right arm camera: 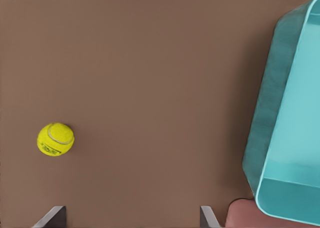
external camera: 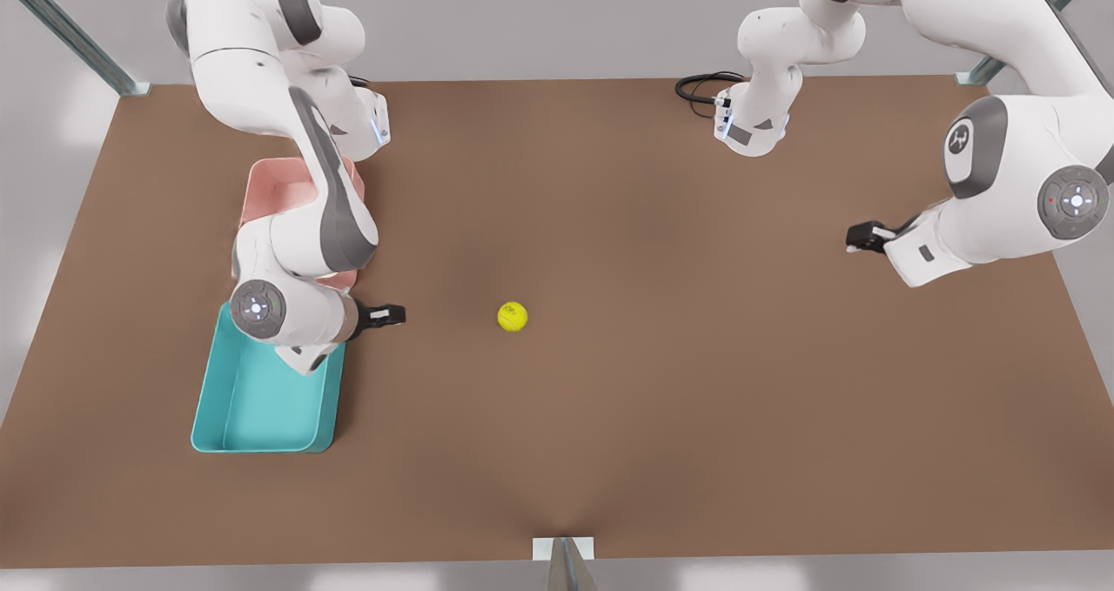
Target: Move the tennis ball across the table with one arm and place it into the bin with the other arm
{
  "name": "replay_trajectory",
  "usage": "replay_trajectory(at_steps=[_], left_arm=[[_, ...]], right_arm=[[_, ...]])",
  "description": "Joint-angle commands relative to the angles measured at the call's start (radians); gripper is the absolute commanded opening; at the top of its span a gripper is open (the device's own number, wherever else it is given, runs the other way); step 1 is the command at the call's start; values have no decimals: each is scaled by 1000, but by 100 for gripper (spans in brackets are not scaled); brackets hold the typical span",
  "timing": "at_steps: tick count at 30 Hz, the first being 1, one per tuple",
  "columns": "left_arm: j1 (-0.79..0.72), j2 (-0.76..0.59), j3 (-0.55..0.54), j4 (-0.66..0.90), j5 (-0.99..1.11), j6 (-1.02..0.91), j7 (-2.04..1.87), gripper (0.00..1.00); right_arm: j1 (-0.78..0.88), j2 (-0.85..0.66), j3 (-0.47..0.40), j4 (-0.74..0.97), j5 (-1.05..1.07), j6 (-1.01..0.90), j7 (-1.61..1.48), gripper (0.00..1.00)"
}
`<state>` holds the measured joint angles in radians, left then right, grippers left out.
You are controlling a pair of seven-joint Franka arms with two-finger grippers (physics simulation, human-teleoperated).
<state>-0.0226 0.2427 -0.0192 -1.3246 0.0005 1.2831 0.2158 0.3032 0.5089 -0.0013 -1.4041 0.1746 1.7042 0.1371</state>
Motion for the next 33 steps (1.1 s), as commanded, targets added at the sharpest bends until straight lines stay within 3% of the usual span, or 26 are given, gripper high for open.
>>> replay_trajectory(at_steps=[1, 8, 20, 33], left_arm=[[-2, -2, -2, -2, -4, 15, -343, 100], [-2, 9, -2, -5, -2, 13, -345, 100], [-2, 20, -2, -5, 0, 16, -345, 100], [-2, 27, -2, -4, 1, 25, -345, 100]], right_arm=[[56, 71, 0, 28, 14, 285, 737, 100], [185, 218, 0, 16, 0, 451, 760, 100], [343, 132, 0, -193, 8, 545, 750, 100], [381, 161, 0, -268, 13, 660, 762, 100]])
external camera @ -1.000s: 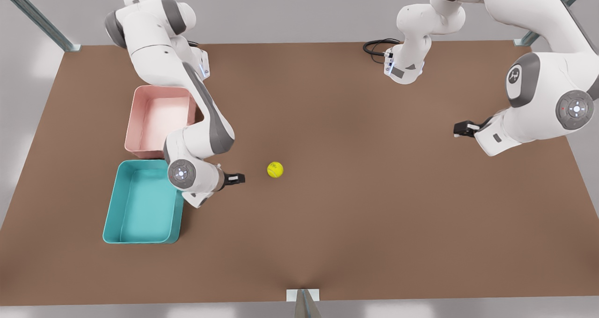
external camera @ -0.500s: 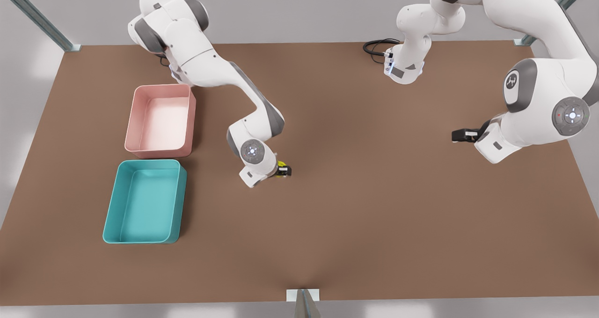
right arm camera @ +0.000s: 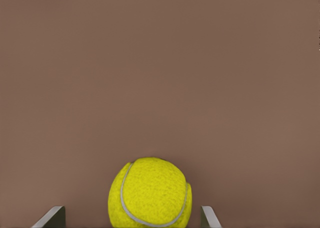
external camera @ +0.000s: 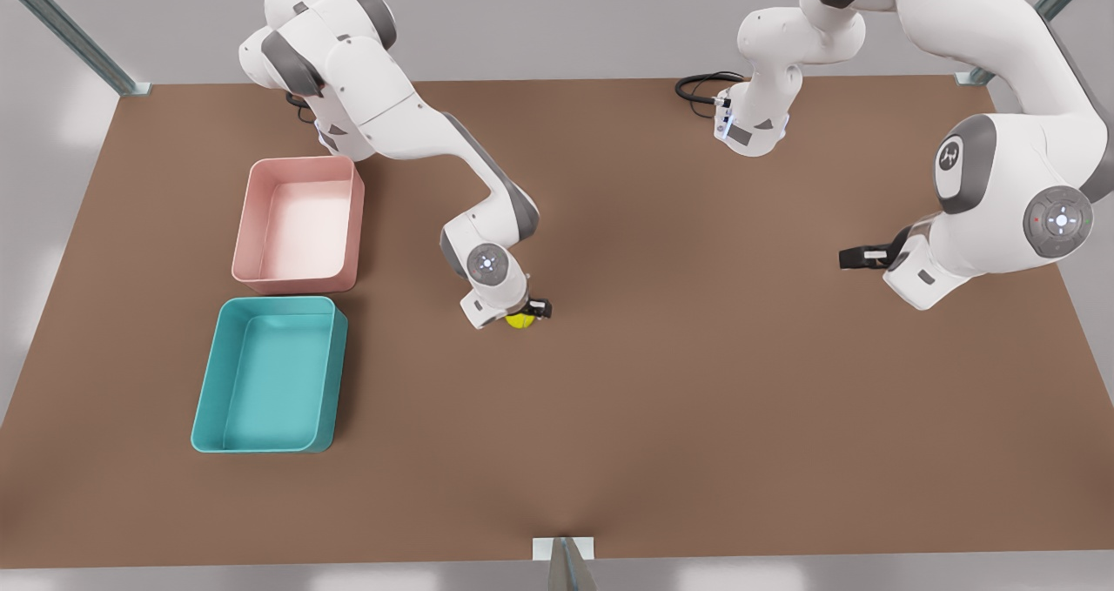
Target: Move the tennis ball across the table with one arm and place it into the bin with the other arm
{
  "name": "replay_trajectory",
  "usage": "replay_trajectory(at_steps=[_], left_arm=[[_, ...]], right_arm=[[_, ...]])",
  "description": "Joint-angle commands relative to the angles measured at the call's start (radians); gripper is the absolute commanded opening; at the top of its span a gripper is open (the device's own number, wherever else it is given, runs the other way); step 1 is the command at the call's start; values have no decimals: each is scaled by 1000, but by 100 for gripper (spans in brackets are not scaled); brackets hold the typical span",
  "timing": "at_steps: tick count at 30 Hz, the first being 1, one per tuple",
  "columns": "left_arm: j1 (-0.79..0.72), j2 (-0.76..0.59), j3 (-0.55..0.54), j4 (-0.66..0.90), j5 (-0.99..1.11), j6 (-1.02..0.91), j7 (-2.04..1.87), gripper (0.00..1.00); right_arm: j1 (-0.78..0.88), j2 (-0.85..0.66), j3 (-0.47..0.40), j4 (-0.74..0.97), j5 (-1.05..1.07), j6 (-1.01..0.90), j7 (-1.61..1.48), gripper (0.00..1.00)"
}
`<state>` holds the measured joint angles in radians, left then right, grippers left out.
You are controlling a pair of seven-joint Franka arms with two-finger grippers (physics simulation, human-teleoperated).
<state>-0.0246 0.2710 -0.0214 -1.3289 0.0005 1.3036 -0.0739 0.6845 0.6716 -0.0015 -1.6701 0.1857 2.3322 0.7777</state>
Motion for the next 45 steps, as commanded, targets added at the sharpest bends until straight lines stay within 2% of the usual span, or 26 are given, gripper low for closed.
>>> replay_trajectory(at_steps=[1, 19, 20, 21, 24, 25, 31, 33, 35, 38, 41, 43, 44, 45], left_arm=[[0, -1, 0, 0, 1, 5, -55, 100], [0, 7, 0, 2, -1, 9, -63, 100], [0, 7, 0, 2, 1, 9, -63, 100], [0, 7, 0, 2, 1, 9, -63, 100], [0, 11, 0, 2, -1, 9, -63, 100], [0, 11, 0, 2, -1, 11, -63, 100], [0, 14, 0, 2, -1, 17, -63, 100], [0, 16, 0, 2, -1, 17, -63, 100], [0, 14, 0, 2, -1, 17, -63, 100], [0, 16, 0, 2, -1, 17, -63, 100], [0, 20, 0, 2, -2, 17, -63, 100], [-1, 20, 0, 2, -4, 16, -63, 100], [-3, 20, 0, 2, -4, 16, -63, 100], [-3, 22, 0, 2, -4, 16, -63, 100]], right_arm=[[0, 0, 0, -4, 1, 32, 121, 100], [12, 65, 0, -50, -6, 136, 112, 100], [10, 65, 0, -46, -6, 134, 109, 84], [10, 65, 0, -45, -6, 134, 107, 74], [3, 62, 0, -42, -6, 131, 100, 64], [1, 57, 0, -42, -6, 130, 100, 63], [-134, -50, 0, -42, -3, 113, -30, 63], [-215, -98, -11, -45, -6, 61, -209, 63], [-312, -147, -28, -42, -97, -25, -367, 63], [-450, -156, -46, -23, -229, -73, -541, 64], [-620, -150, -69, -16, -230, -73, -882, 64], [-677, -141, -71, 0, -230, -73, -1011, 64], [-692, -141, -77, 0, -232, -79, -1052, 66], [-692, -141, -81, 0, -232, -90, -1055, 100]])
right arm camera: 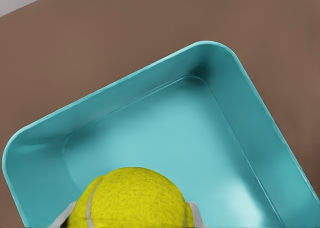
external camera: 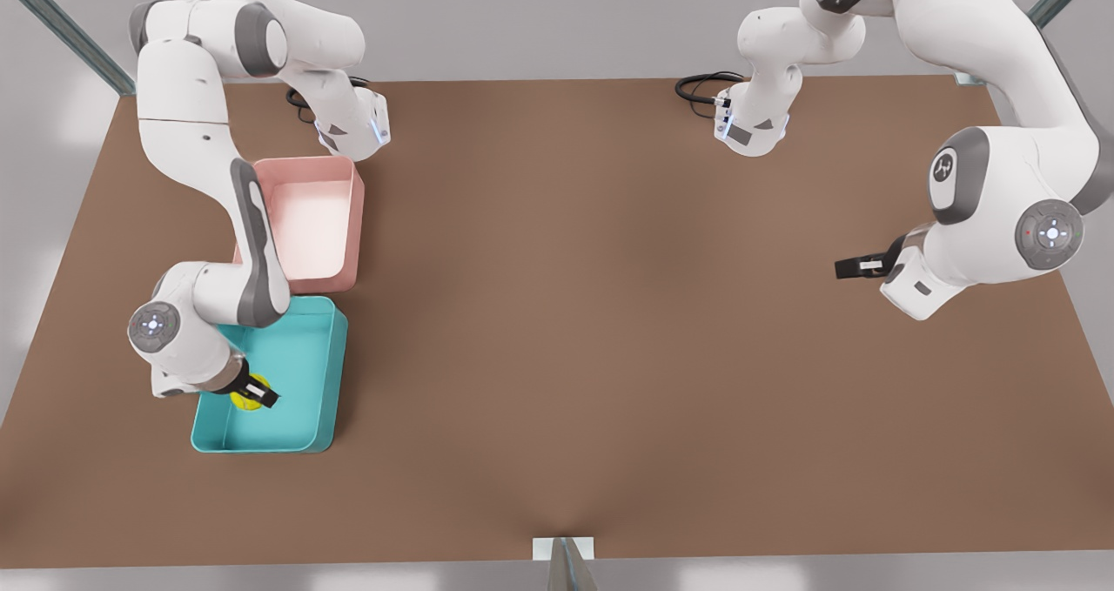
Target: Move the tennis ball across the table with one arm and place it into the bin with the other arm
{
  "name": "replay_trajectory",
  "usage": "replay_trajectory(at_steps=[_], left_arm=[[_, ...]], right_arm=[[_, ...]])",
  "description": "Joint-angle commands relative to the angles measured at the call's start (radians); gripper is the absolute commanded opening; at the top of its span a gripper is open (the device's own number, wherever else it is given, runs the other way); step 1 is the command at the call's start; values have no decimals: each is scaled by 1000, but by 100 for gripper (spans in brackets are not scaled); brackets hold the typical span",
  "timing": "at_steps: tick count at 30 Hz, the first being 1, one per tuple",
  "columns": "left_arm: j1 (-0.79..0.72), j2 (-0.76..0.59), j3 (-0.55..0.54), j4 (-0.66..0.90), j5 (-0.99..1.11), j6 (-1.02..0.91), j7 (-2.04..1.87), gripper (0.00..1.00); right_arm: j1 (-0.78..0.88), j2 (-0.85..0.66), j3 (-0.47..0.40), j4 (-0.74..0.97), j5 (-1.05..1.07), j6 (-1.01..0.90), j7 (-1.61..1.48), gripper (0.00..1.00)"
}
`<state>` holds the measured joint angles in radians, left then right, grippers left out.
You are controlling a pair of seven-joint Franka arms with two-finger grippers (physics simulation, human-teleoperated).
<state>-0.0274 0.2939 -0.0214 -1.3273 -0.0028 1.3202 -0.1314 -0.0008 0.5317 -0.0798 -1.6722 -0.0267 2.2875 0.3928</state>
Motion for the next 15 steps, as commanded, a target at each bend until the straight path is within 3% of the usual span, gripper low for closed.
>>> replay_trajectory(at_steps=[1, 4, 7, 9, 10, 11, 13, 15], left_arm=[[0, -1, 0, 0, 0, -1, -5, 100], [0, -1, 0, 0, 0, -1, -5, 100], [0, -2, 0, 0, 0, -3, -5, 100], [0, -1, 0, 0, 0, -3, -5, 100], [0, -1, 0, 0, 0, -3, -5, 100], [0, -1, 0, 0, 0, -1, -5, 100], [1, -1, 0, 0, 1, -6, -4, 100], [-2, -10, -15, -1, 1, -10, -4, 100]], right_arm=[[-5, 1, -3, 2, -18, -51, -669, 100], [-5, 1, -1, 5, 1, -91, -655, 100], [48, -2, 6, 259, 99, -638, -304, 100], [53, -28, -11, 463, 80, -969, -299, 100], [51, -111, -9, 485, 67, -1051, -307, 100], [47, -156, -8, 483, 56, -1083, -305, 100], [16, -381, 8, 356, 30, -1077, -299, 100], [4, -410, 9, 313, 31, -1040, -301, 100]])
